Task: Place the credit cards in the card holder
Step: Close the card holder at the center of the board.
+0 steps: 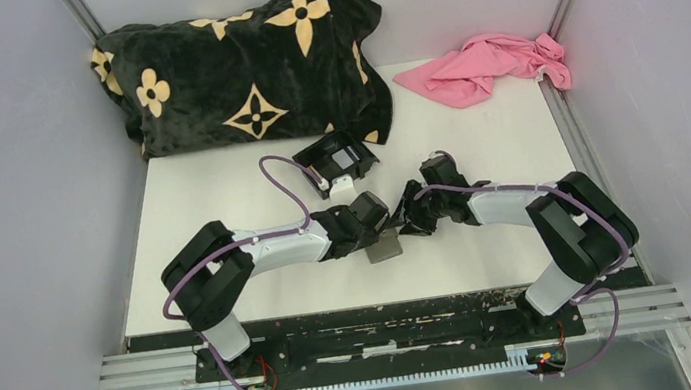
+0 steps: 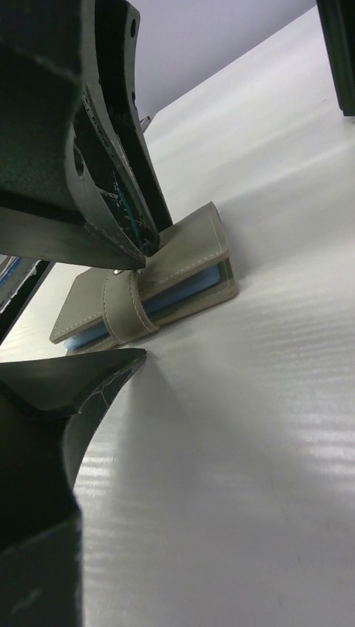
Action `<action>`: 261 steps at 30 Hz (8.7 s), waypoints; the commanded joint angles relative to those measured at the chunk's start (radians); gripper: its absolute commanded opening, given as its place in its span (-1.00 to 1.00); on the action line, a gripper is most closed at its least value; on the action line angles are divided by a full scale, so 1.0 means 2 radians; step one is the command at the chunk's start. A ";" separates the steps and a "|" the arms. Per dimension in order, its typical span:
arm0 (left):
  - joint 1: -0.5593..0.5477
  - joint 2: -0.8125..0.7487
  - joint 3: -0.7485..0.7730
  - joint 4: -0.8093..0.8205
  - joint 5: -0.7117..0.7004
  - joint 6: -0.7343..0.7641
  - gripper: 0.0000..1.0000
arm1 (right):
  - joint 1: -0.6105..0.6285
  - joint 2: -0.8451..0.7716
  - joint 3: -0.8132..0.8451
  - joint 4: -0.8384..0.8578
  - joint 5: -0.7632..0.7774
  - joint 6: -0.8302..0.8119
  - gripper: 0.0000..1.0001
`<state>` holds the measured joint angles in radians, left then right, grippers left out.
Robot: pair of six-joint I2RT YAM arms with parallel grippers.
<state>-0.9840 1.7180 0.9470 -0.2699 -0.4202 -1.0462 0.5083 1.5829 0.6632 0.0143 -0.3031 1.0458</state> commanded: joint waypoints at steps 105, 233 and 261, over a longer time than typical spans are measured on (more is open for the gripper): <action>-0.001 0.059 -0.002 0.002 0.031 0.034 -0.16 | 0.081 0.019 -0.012 -0.059 0.097 -0.071 -0.09; -0.019 -0.044 -0.097 0.028 0.034 0.004 -0.25 | 0.182 -0.015 0.026 -0.109 0.332 -0.107 0.21; 0.000 -0.104 -0.116 0.036 0.065 0.034 -0.23 | 0.159 -0.059 0.105 -0.133 0.320 -0.172 0.29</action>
<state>-0.9859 1.4956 0.7128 -0.2523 -0.3286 -1.0458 0.8371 1.5066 0.8204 -0.2604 0.3309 0.7368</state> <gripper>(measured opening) 0.389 0.644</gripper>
